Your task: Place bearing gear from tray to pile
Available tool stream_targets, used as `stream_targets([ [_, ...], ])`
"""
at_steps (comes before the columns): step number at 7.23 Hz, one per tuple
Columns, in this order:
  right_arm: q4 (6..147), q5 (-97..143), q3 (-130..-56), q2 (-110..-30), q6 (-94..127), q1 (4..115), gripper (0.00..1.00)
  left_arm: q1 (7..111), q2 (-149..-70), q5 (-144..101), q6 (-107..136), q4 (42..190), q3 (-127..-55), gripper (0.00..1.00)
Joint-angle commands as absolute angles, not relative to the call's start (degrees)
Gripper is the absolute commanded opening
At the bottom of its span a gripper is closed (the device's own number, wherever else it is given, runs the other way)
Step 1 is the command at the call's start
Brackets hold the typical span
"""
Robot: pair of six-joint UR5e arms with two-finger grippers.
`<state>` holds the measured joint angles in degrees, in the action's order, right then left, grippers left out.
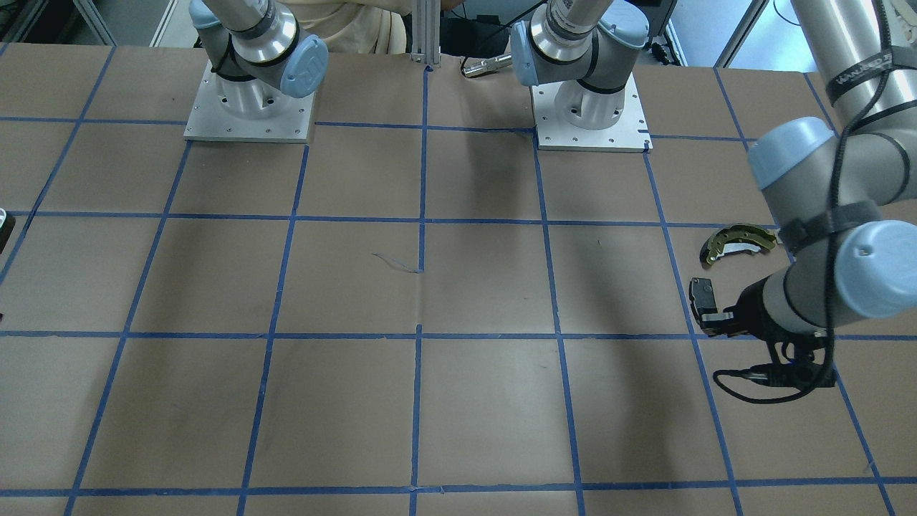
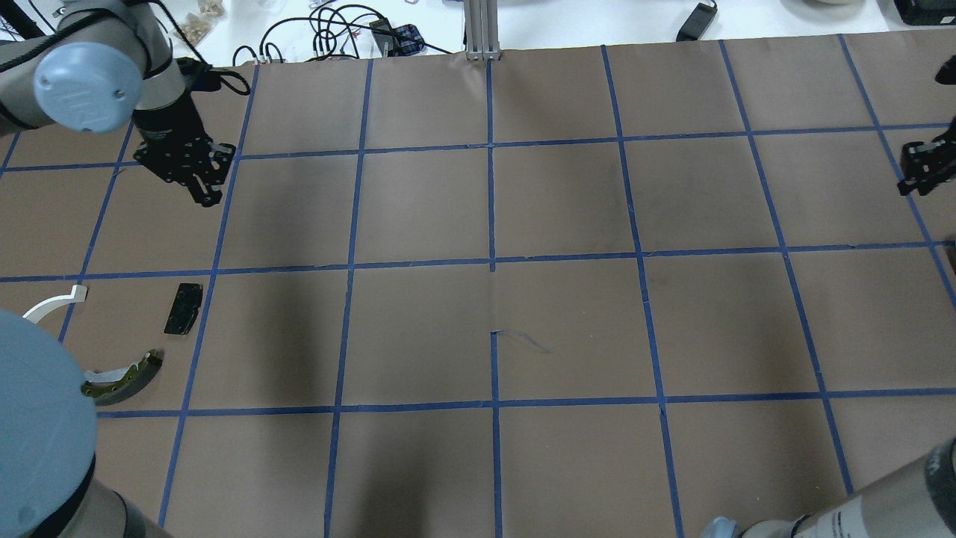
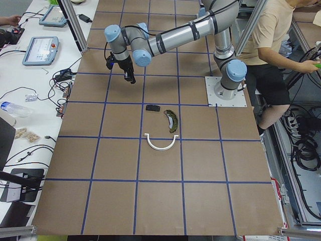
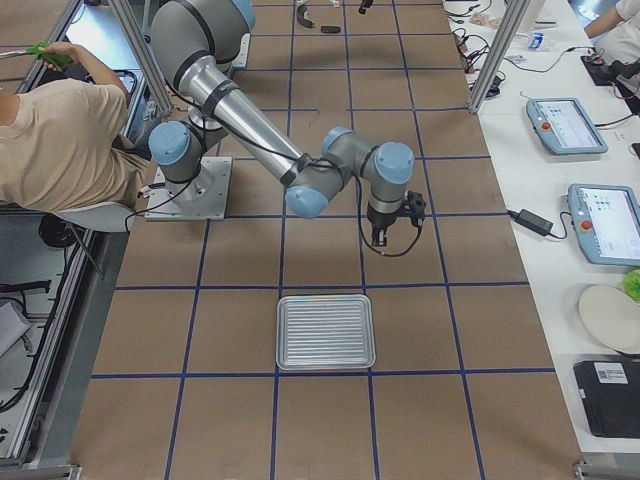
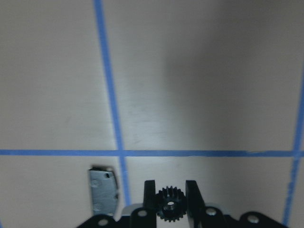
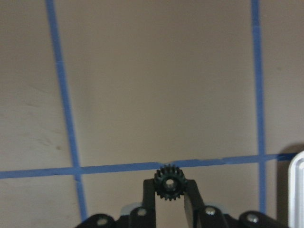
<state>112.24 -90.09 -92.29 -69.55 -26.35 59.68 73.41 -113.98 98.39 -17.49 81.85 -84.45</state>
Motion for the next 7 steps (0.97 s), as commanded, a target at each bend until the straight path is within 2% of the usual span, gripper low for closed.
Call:
stream_targets([
  [1,107.76,-89.30,-92.37,-70.31,-9.31,73.15,0.00,66.03,-113.56,98.70,-24.07,80.95,-89.00,0.00],
  [4,108.72,-85.35,-92.64,-68.48,19.07,91.70,0.00,57.60,-113.63,98.53,-29.16,73.43,-95.69,0.00],
  [7,117.66,-84.64,-92.90,-63.82,42.29,106.91,0.00,57.04,-113.73,98.35,-28.57,60.95,-104.47,0.00],
])
